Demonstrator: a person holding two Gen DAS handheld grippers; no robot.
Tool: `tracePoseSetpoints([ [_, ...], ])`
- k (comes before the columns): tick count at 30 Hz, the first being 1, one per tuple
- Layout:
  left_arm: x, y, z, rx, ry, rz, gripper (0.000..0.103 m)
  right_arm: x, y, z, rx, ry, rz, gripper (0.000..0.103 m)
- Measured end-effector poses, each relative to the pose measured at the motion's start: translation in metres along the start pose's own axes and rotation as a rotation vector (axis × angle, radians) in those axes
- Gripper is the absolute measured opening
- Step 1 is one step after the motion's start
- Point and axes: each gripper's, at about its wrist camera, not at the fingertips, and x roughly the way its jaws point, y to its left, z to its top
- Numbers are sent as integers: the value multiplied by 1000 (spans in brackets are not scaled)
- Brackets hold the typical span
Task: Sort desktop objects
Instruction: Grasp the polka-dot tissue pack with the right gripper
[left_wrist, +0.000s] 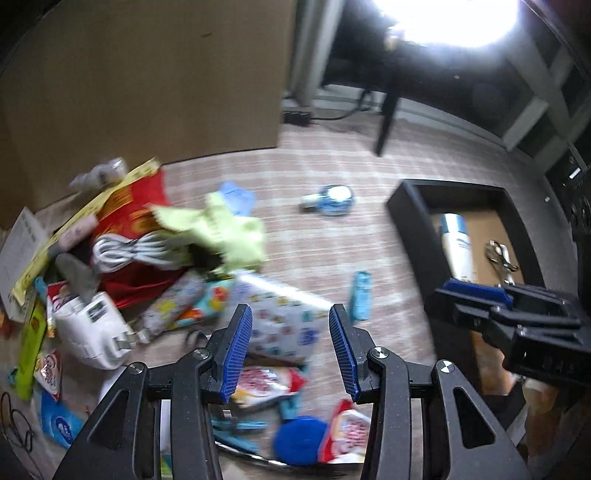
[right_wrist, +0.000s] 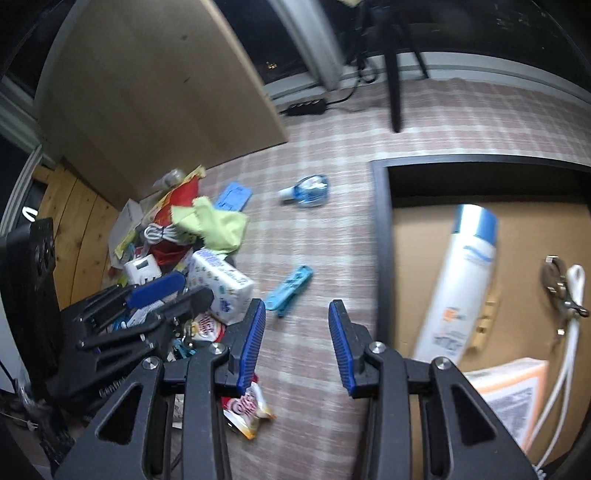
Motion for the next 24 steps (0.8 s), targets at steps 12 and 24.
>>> tracePoseSetpoints([
  [12,11,16,-3,45,33,-32,40,55,20,6,93,102,113,30],
  [24,24,22,-1,107,67,-46,43,75,13,13,189,171,188,27],
])
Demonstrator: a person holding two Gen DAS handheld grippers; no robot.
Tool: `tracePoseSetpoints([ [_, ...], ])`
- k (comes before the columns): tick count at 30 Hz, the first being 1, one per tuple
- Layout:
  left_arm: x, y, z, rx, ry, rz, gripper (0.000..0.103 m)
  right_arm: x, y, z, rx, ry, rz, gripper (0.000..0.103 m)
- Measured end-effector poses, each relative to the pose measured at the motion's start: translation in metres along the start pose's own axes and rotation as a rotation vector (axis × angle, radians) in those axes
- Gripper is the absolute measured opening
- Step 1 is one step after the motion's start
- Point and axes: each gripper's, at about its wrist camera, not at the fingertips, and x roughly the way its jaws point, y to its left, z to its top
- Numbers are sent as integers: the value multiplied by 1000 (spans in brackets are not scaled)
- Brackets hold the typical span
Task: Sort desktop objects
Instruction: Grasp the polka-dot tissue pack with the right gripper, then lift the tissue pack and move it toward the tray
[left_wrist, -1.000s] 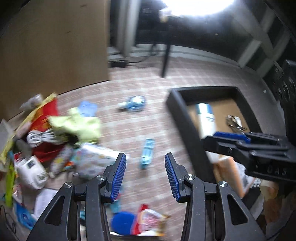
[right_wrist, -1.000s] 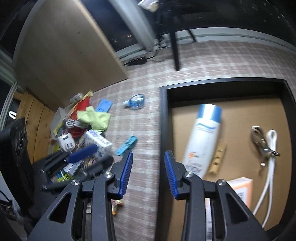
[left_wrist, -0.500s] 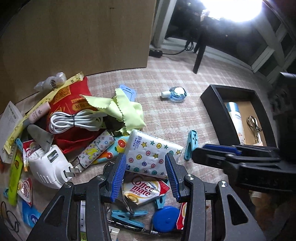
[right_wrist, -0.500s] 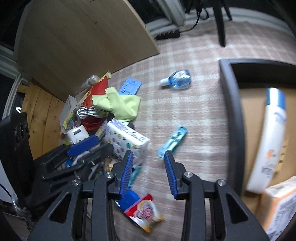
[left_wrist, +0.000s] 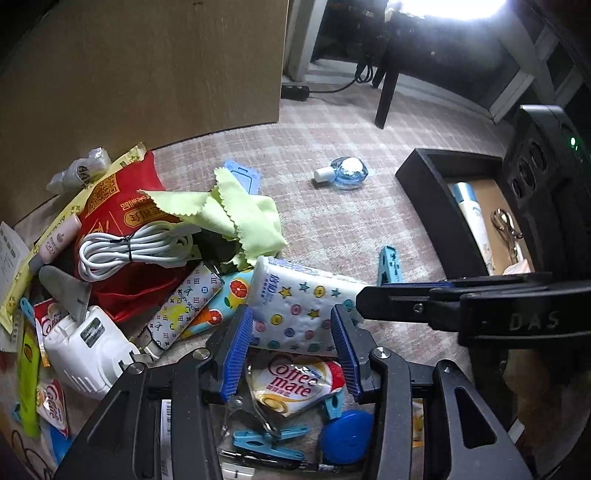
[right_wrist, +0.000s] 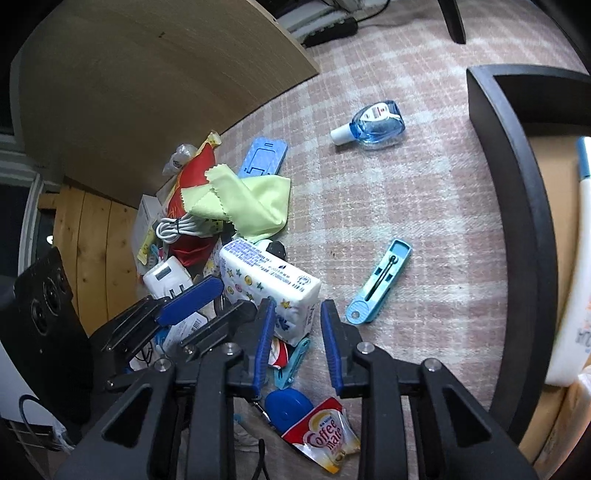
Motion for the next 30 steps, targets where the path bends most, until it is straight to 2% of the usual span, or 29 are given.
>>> tracePoseSetpoints([
  [5,-7,7,1,4,-20,0,46,-1,4,1,-6,5,-3,27],
  [14,11,-3,5,60,27,-20,47,8,7,7,-4,23,-16,27],
  [19,13,3,4,30,26,-56,47,17,5,12,0,29,-52,27],
  [21,13,2,3,29,24,-56,46,21,2,16,15,38,-39,23],
  [30,0,-4,-1,11,1,-61,42,10,2,12,2,26,-23,24],
])
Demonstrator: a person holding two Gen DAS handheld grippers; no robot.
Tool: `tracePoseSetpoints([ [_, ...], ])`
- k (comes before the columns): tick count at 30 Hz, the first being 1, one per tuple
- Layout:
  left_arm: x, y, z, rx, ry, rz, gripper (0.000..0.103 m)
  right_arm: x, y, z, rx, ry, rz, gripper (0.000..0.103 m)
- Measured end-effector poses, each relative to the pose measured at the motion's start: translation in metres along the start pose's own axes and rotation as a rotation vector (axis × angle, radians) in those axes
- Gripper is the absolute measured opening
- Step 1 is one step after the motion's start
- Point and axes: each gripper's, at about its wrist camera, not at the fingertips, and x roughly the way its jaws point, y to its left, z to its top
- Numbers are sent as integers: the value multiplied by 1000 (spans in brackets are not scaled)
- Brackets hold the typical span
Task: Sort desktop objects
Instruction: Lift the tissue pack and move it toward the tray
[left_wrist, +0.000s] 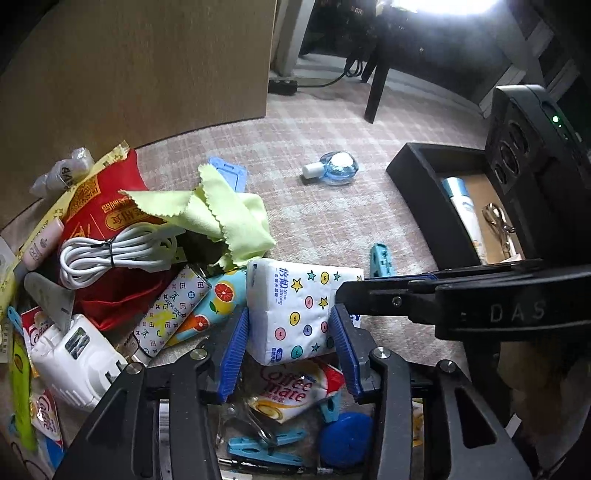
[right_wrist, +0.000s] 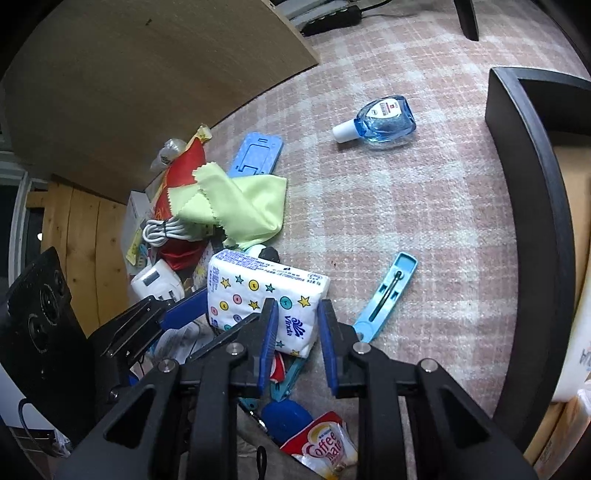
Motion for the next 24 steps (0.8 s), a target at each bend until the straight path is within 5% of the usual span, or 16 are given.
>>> tracePoseSetpoints([
  [10,-21,-45,9,60,-57,-45,36,-50,-13,-9,-19,-70,5,24],
  [17,-3,-84,13,117,-31,-91,35,-78,-51,-14,63,-119,9,24],
  [24,26,-92,8,122,41,-57,32,-67,-67,-11,77,-108,-31,23],
])
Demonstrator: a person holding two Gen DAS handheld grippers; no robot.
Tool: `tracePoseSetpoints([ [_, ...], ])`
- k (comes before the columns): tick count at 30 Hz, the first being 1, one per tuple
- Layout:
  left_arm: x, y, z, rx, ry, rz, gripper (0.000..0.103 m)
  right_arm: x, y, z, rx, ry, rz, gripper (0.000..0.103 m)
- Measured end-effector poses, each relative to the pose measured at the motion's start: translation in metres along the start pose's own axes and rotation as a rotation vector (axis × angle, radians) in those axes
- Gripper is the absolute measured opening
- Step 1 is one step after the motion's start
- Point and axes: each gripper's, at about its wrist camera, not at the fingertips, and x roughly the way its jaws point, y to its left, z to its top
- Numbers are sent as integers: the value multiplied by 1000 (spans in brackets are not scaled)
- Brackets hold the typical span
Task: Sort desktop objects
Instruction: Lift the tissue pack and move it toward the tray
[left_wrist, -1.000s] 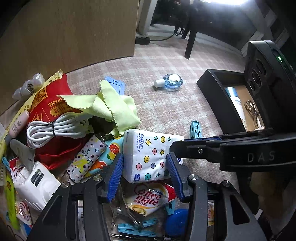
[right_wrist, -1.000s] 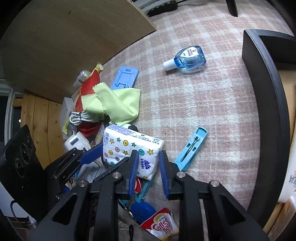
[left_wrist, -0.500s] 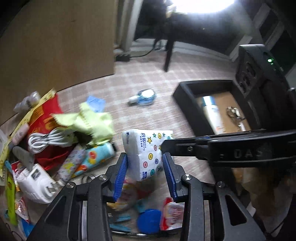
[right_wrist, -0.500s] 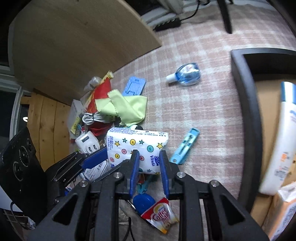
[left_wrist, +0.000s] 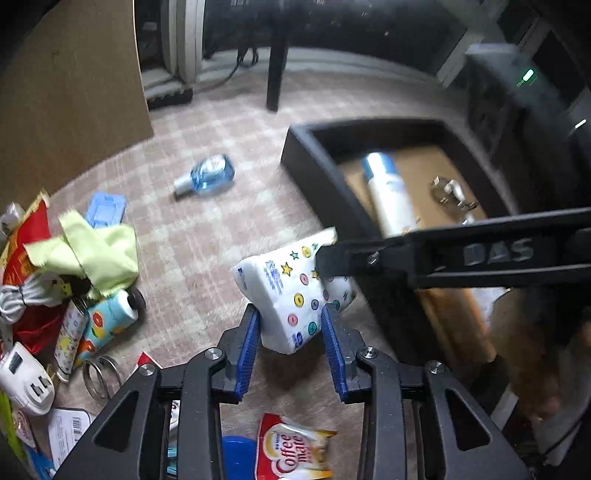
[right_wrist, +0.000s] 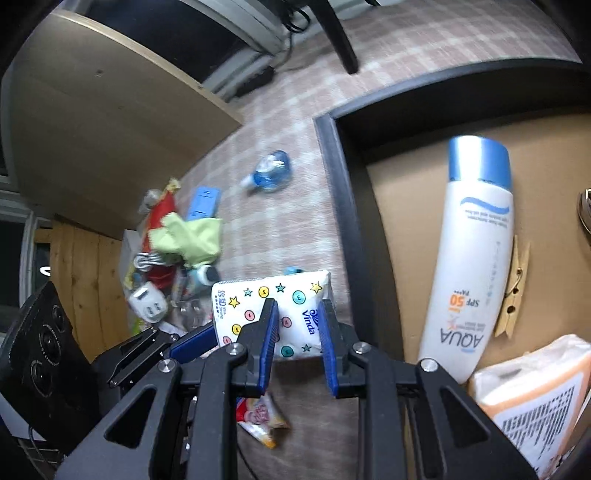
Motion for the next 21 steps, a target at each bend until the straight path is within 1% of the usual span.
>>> tracePoseSetpoints([
  [3,7,6,-4,-23,14,-15,30,4,10,0,-54,-5,-64,23],
  [7,8,8,-4,-35,5,-24,31,13,19,4,-111,1,-124,27],
  [10,9,9,-3,-46,-2,-34,31,17,19,8,-127,6,-133,28],
  [14,10,9,-3,-60,-8,-49,31,18,17,11,-106,19,-118,30],
  [18,10,10,-4,-67,-7,-55,31,18,21,15,-102,27,-138,30],
  [21,9,13,-5,-76,-8,-60,31,21,28,13,-143,30,-175,34],
])
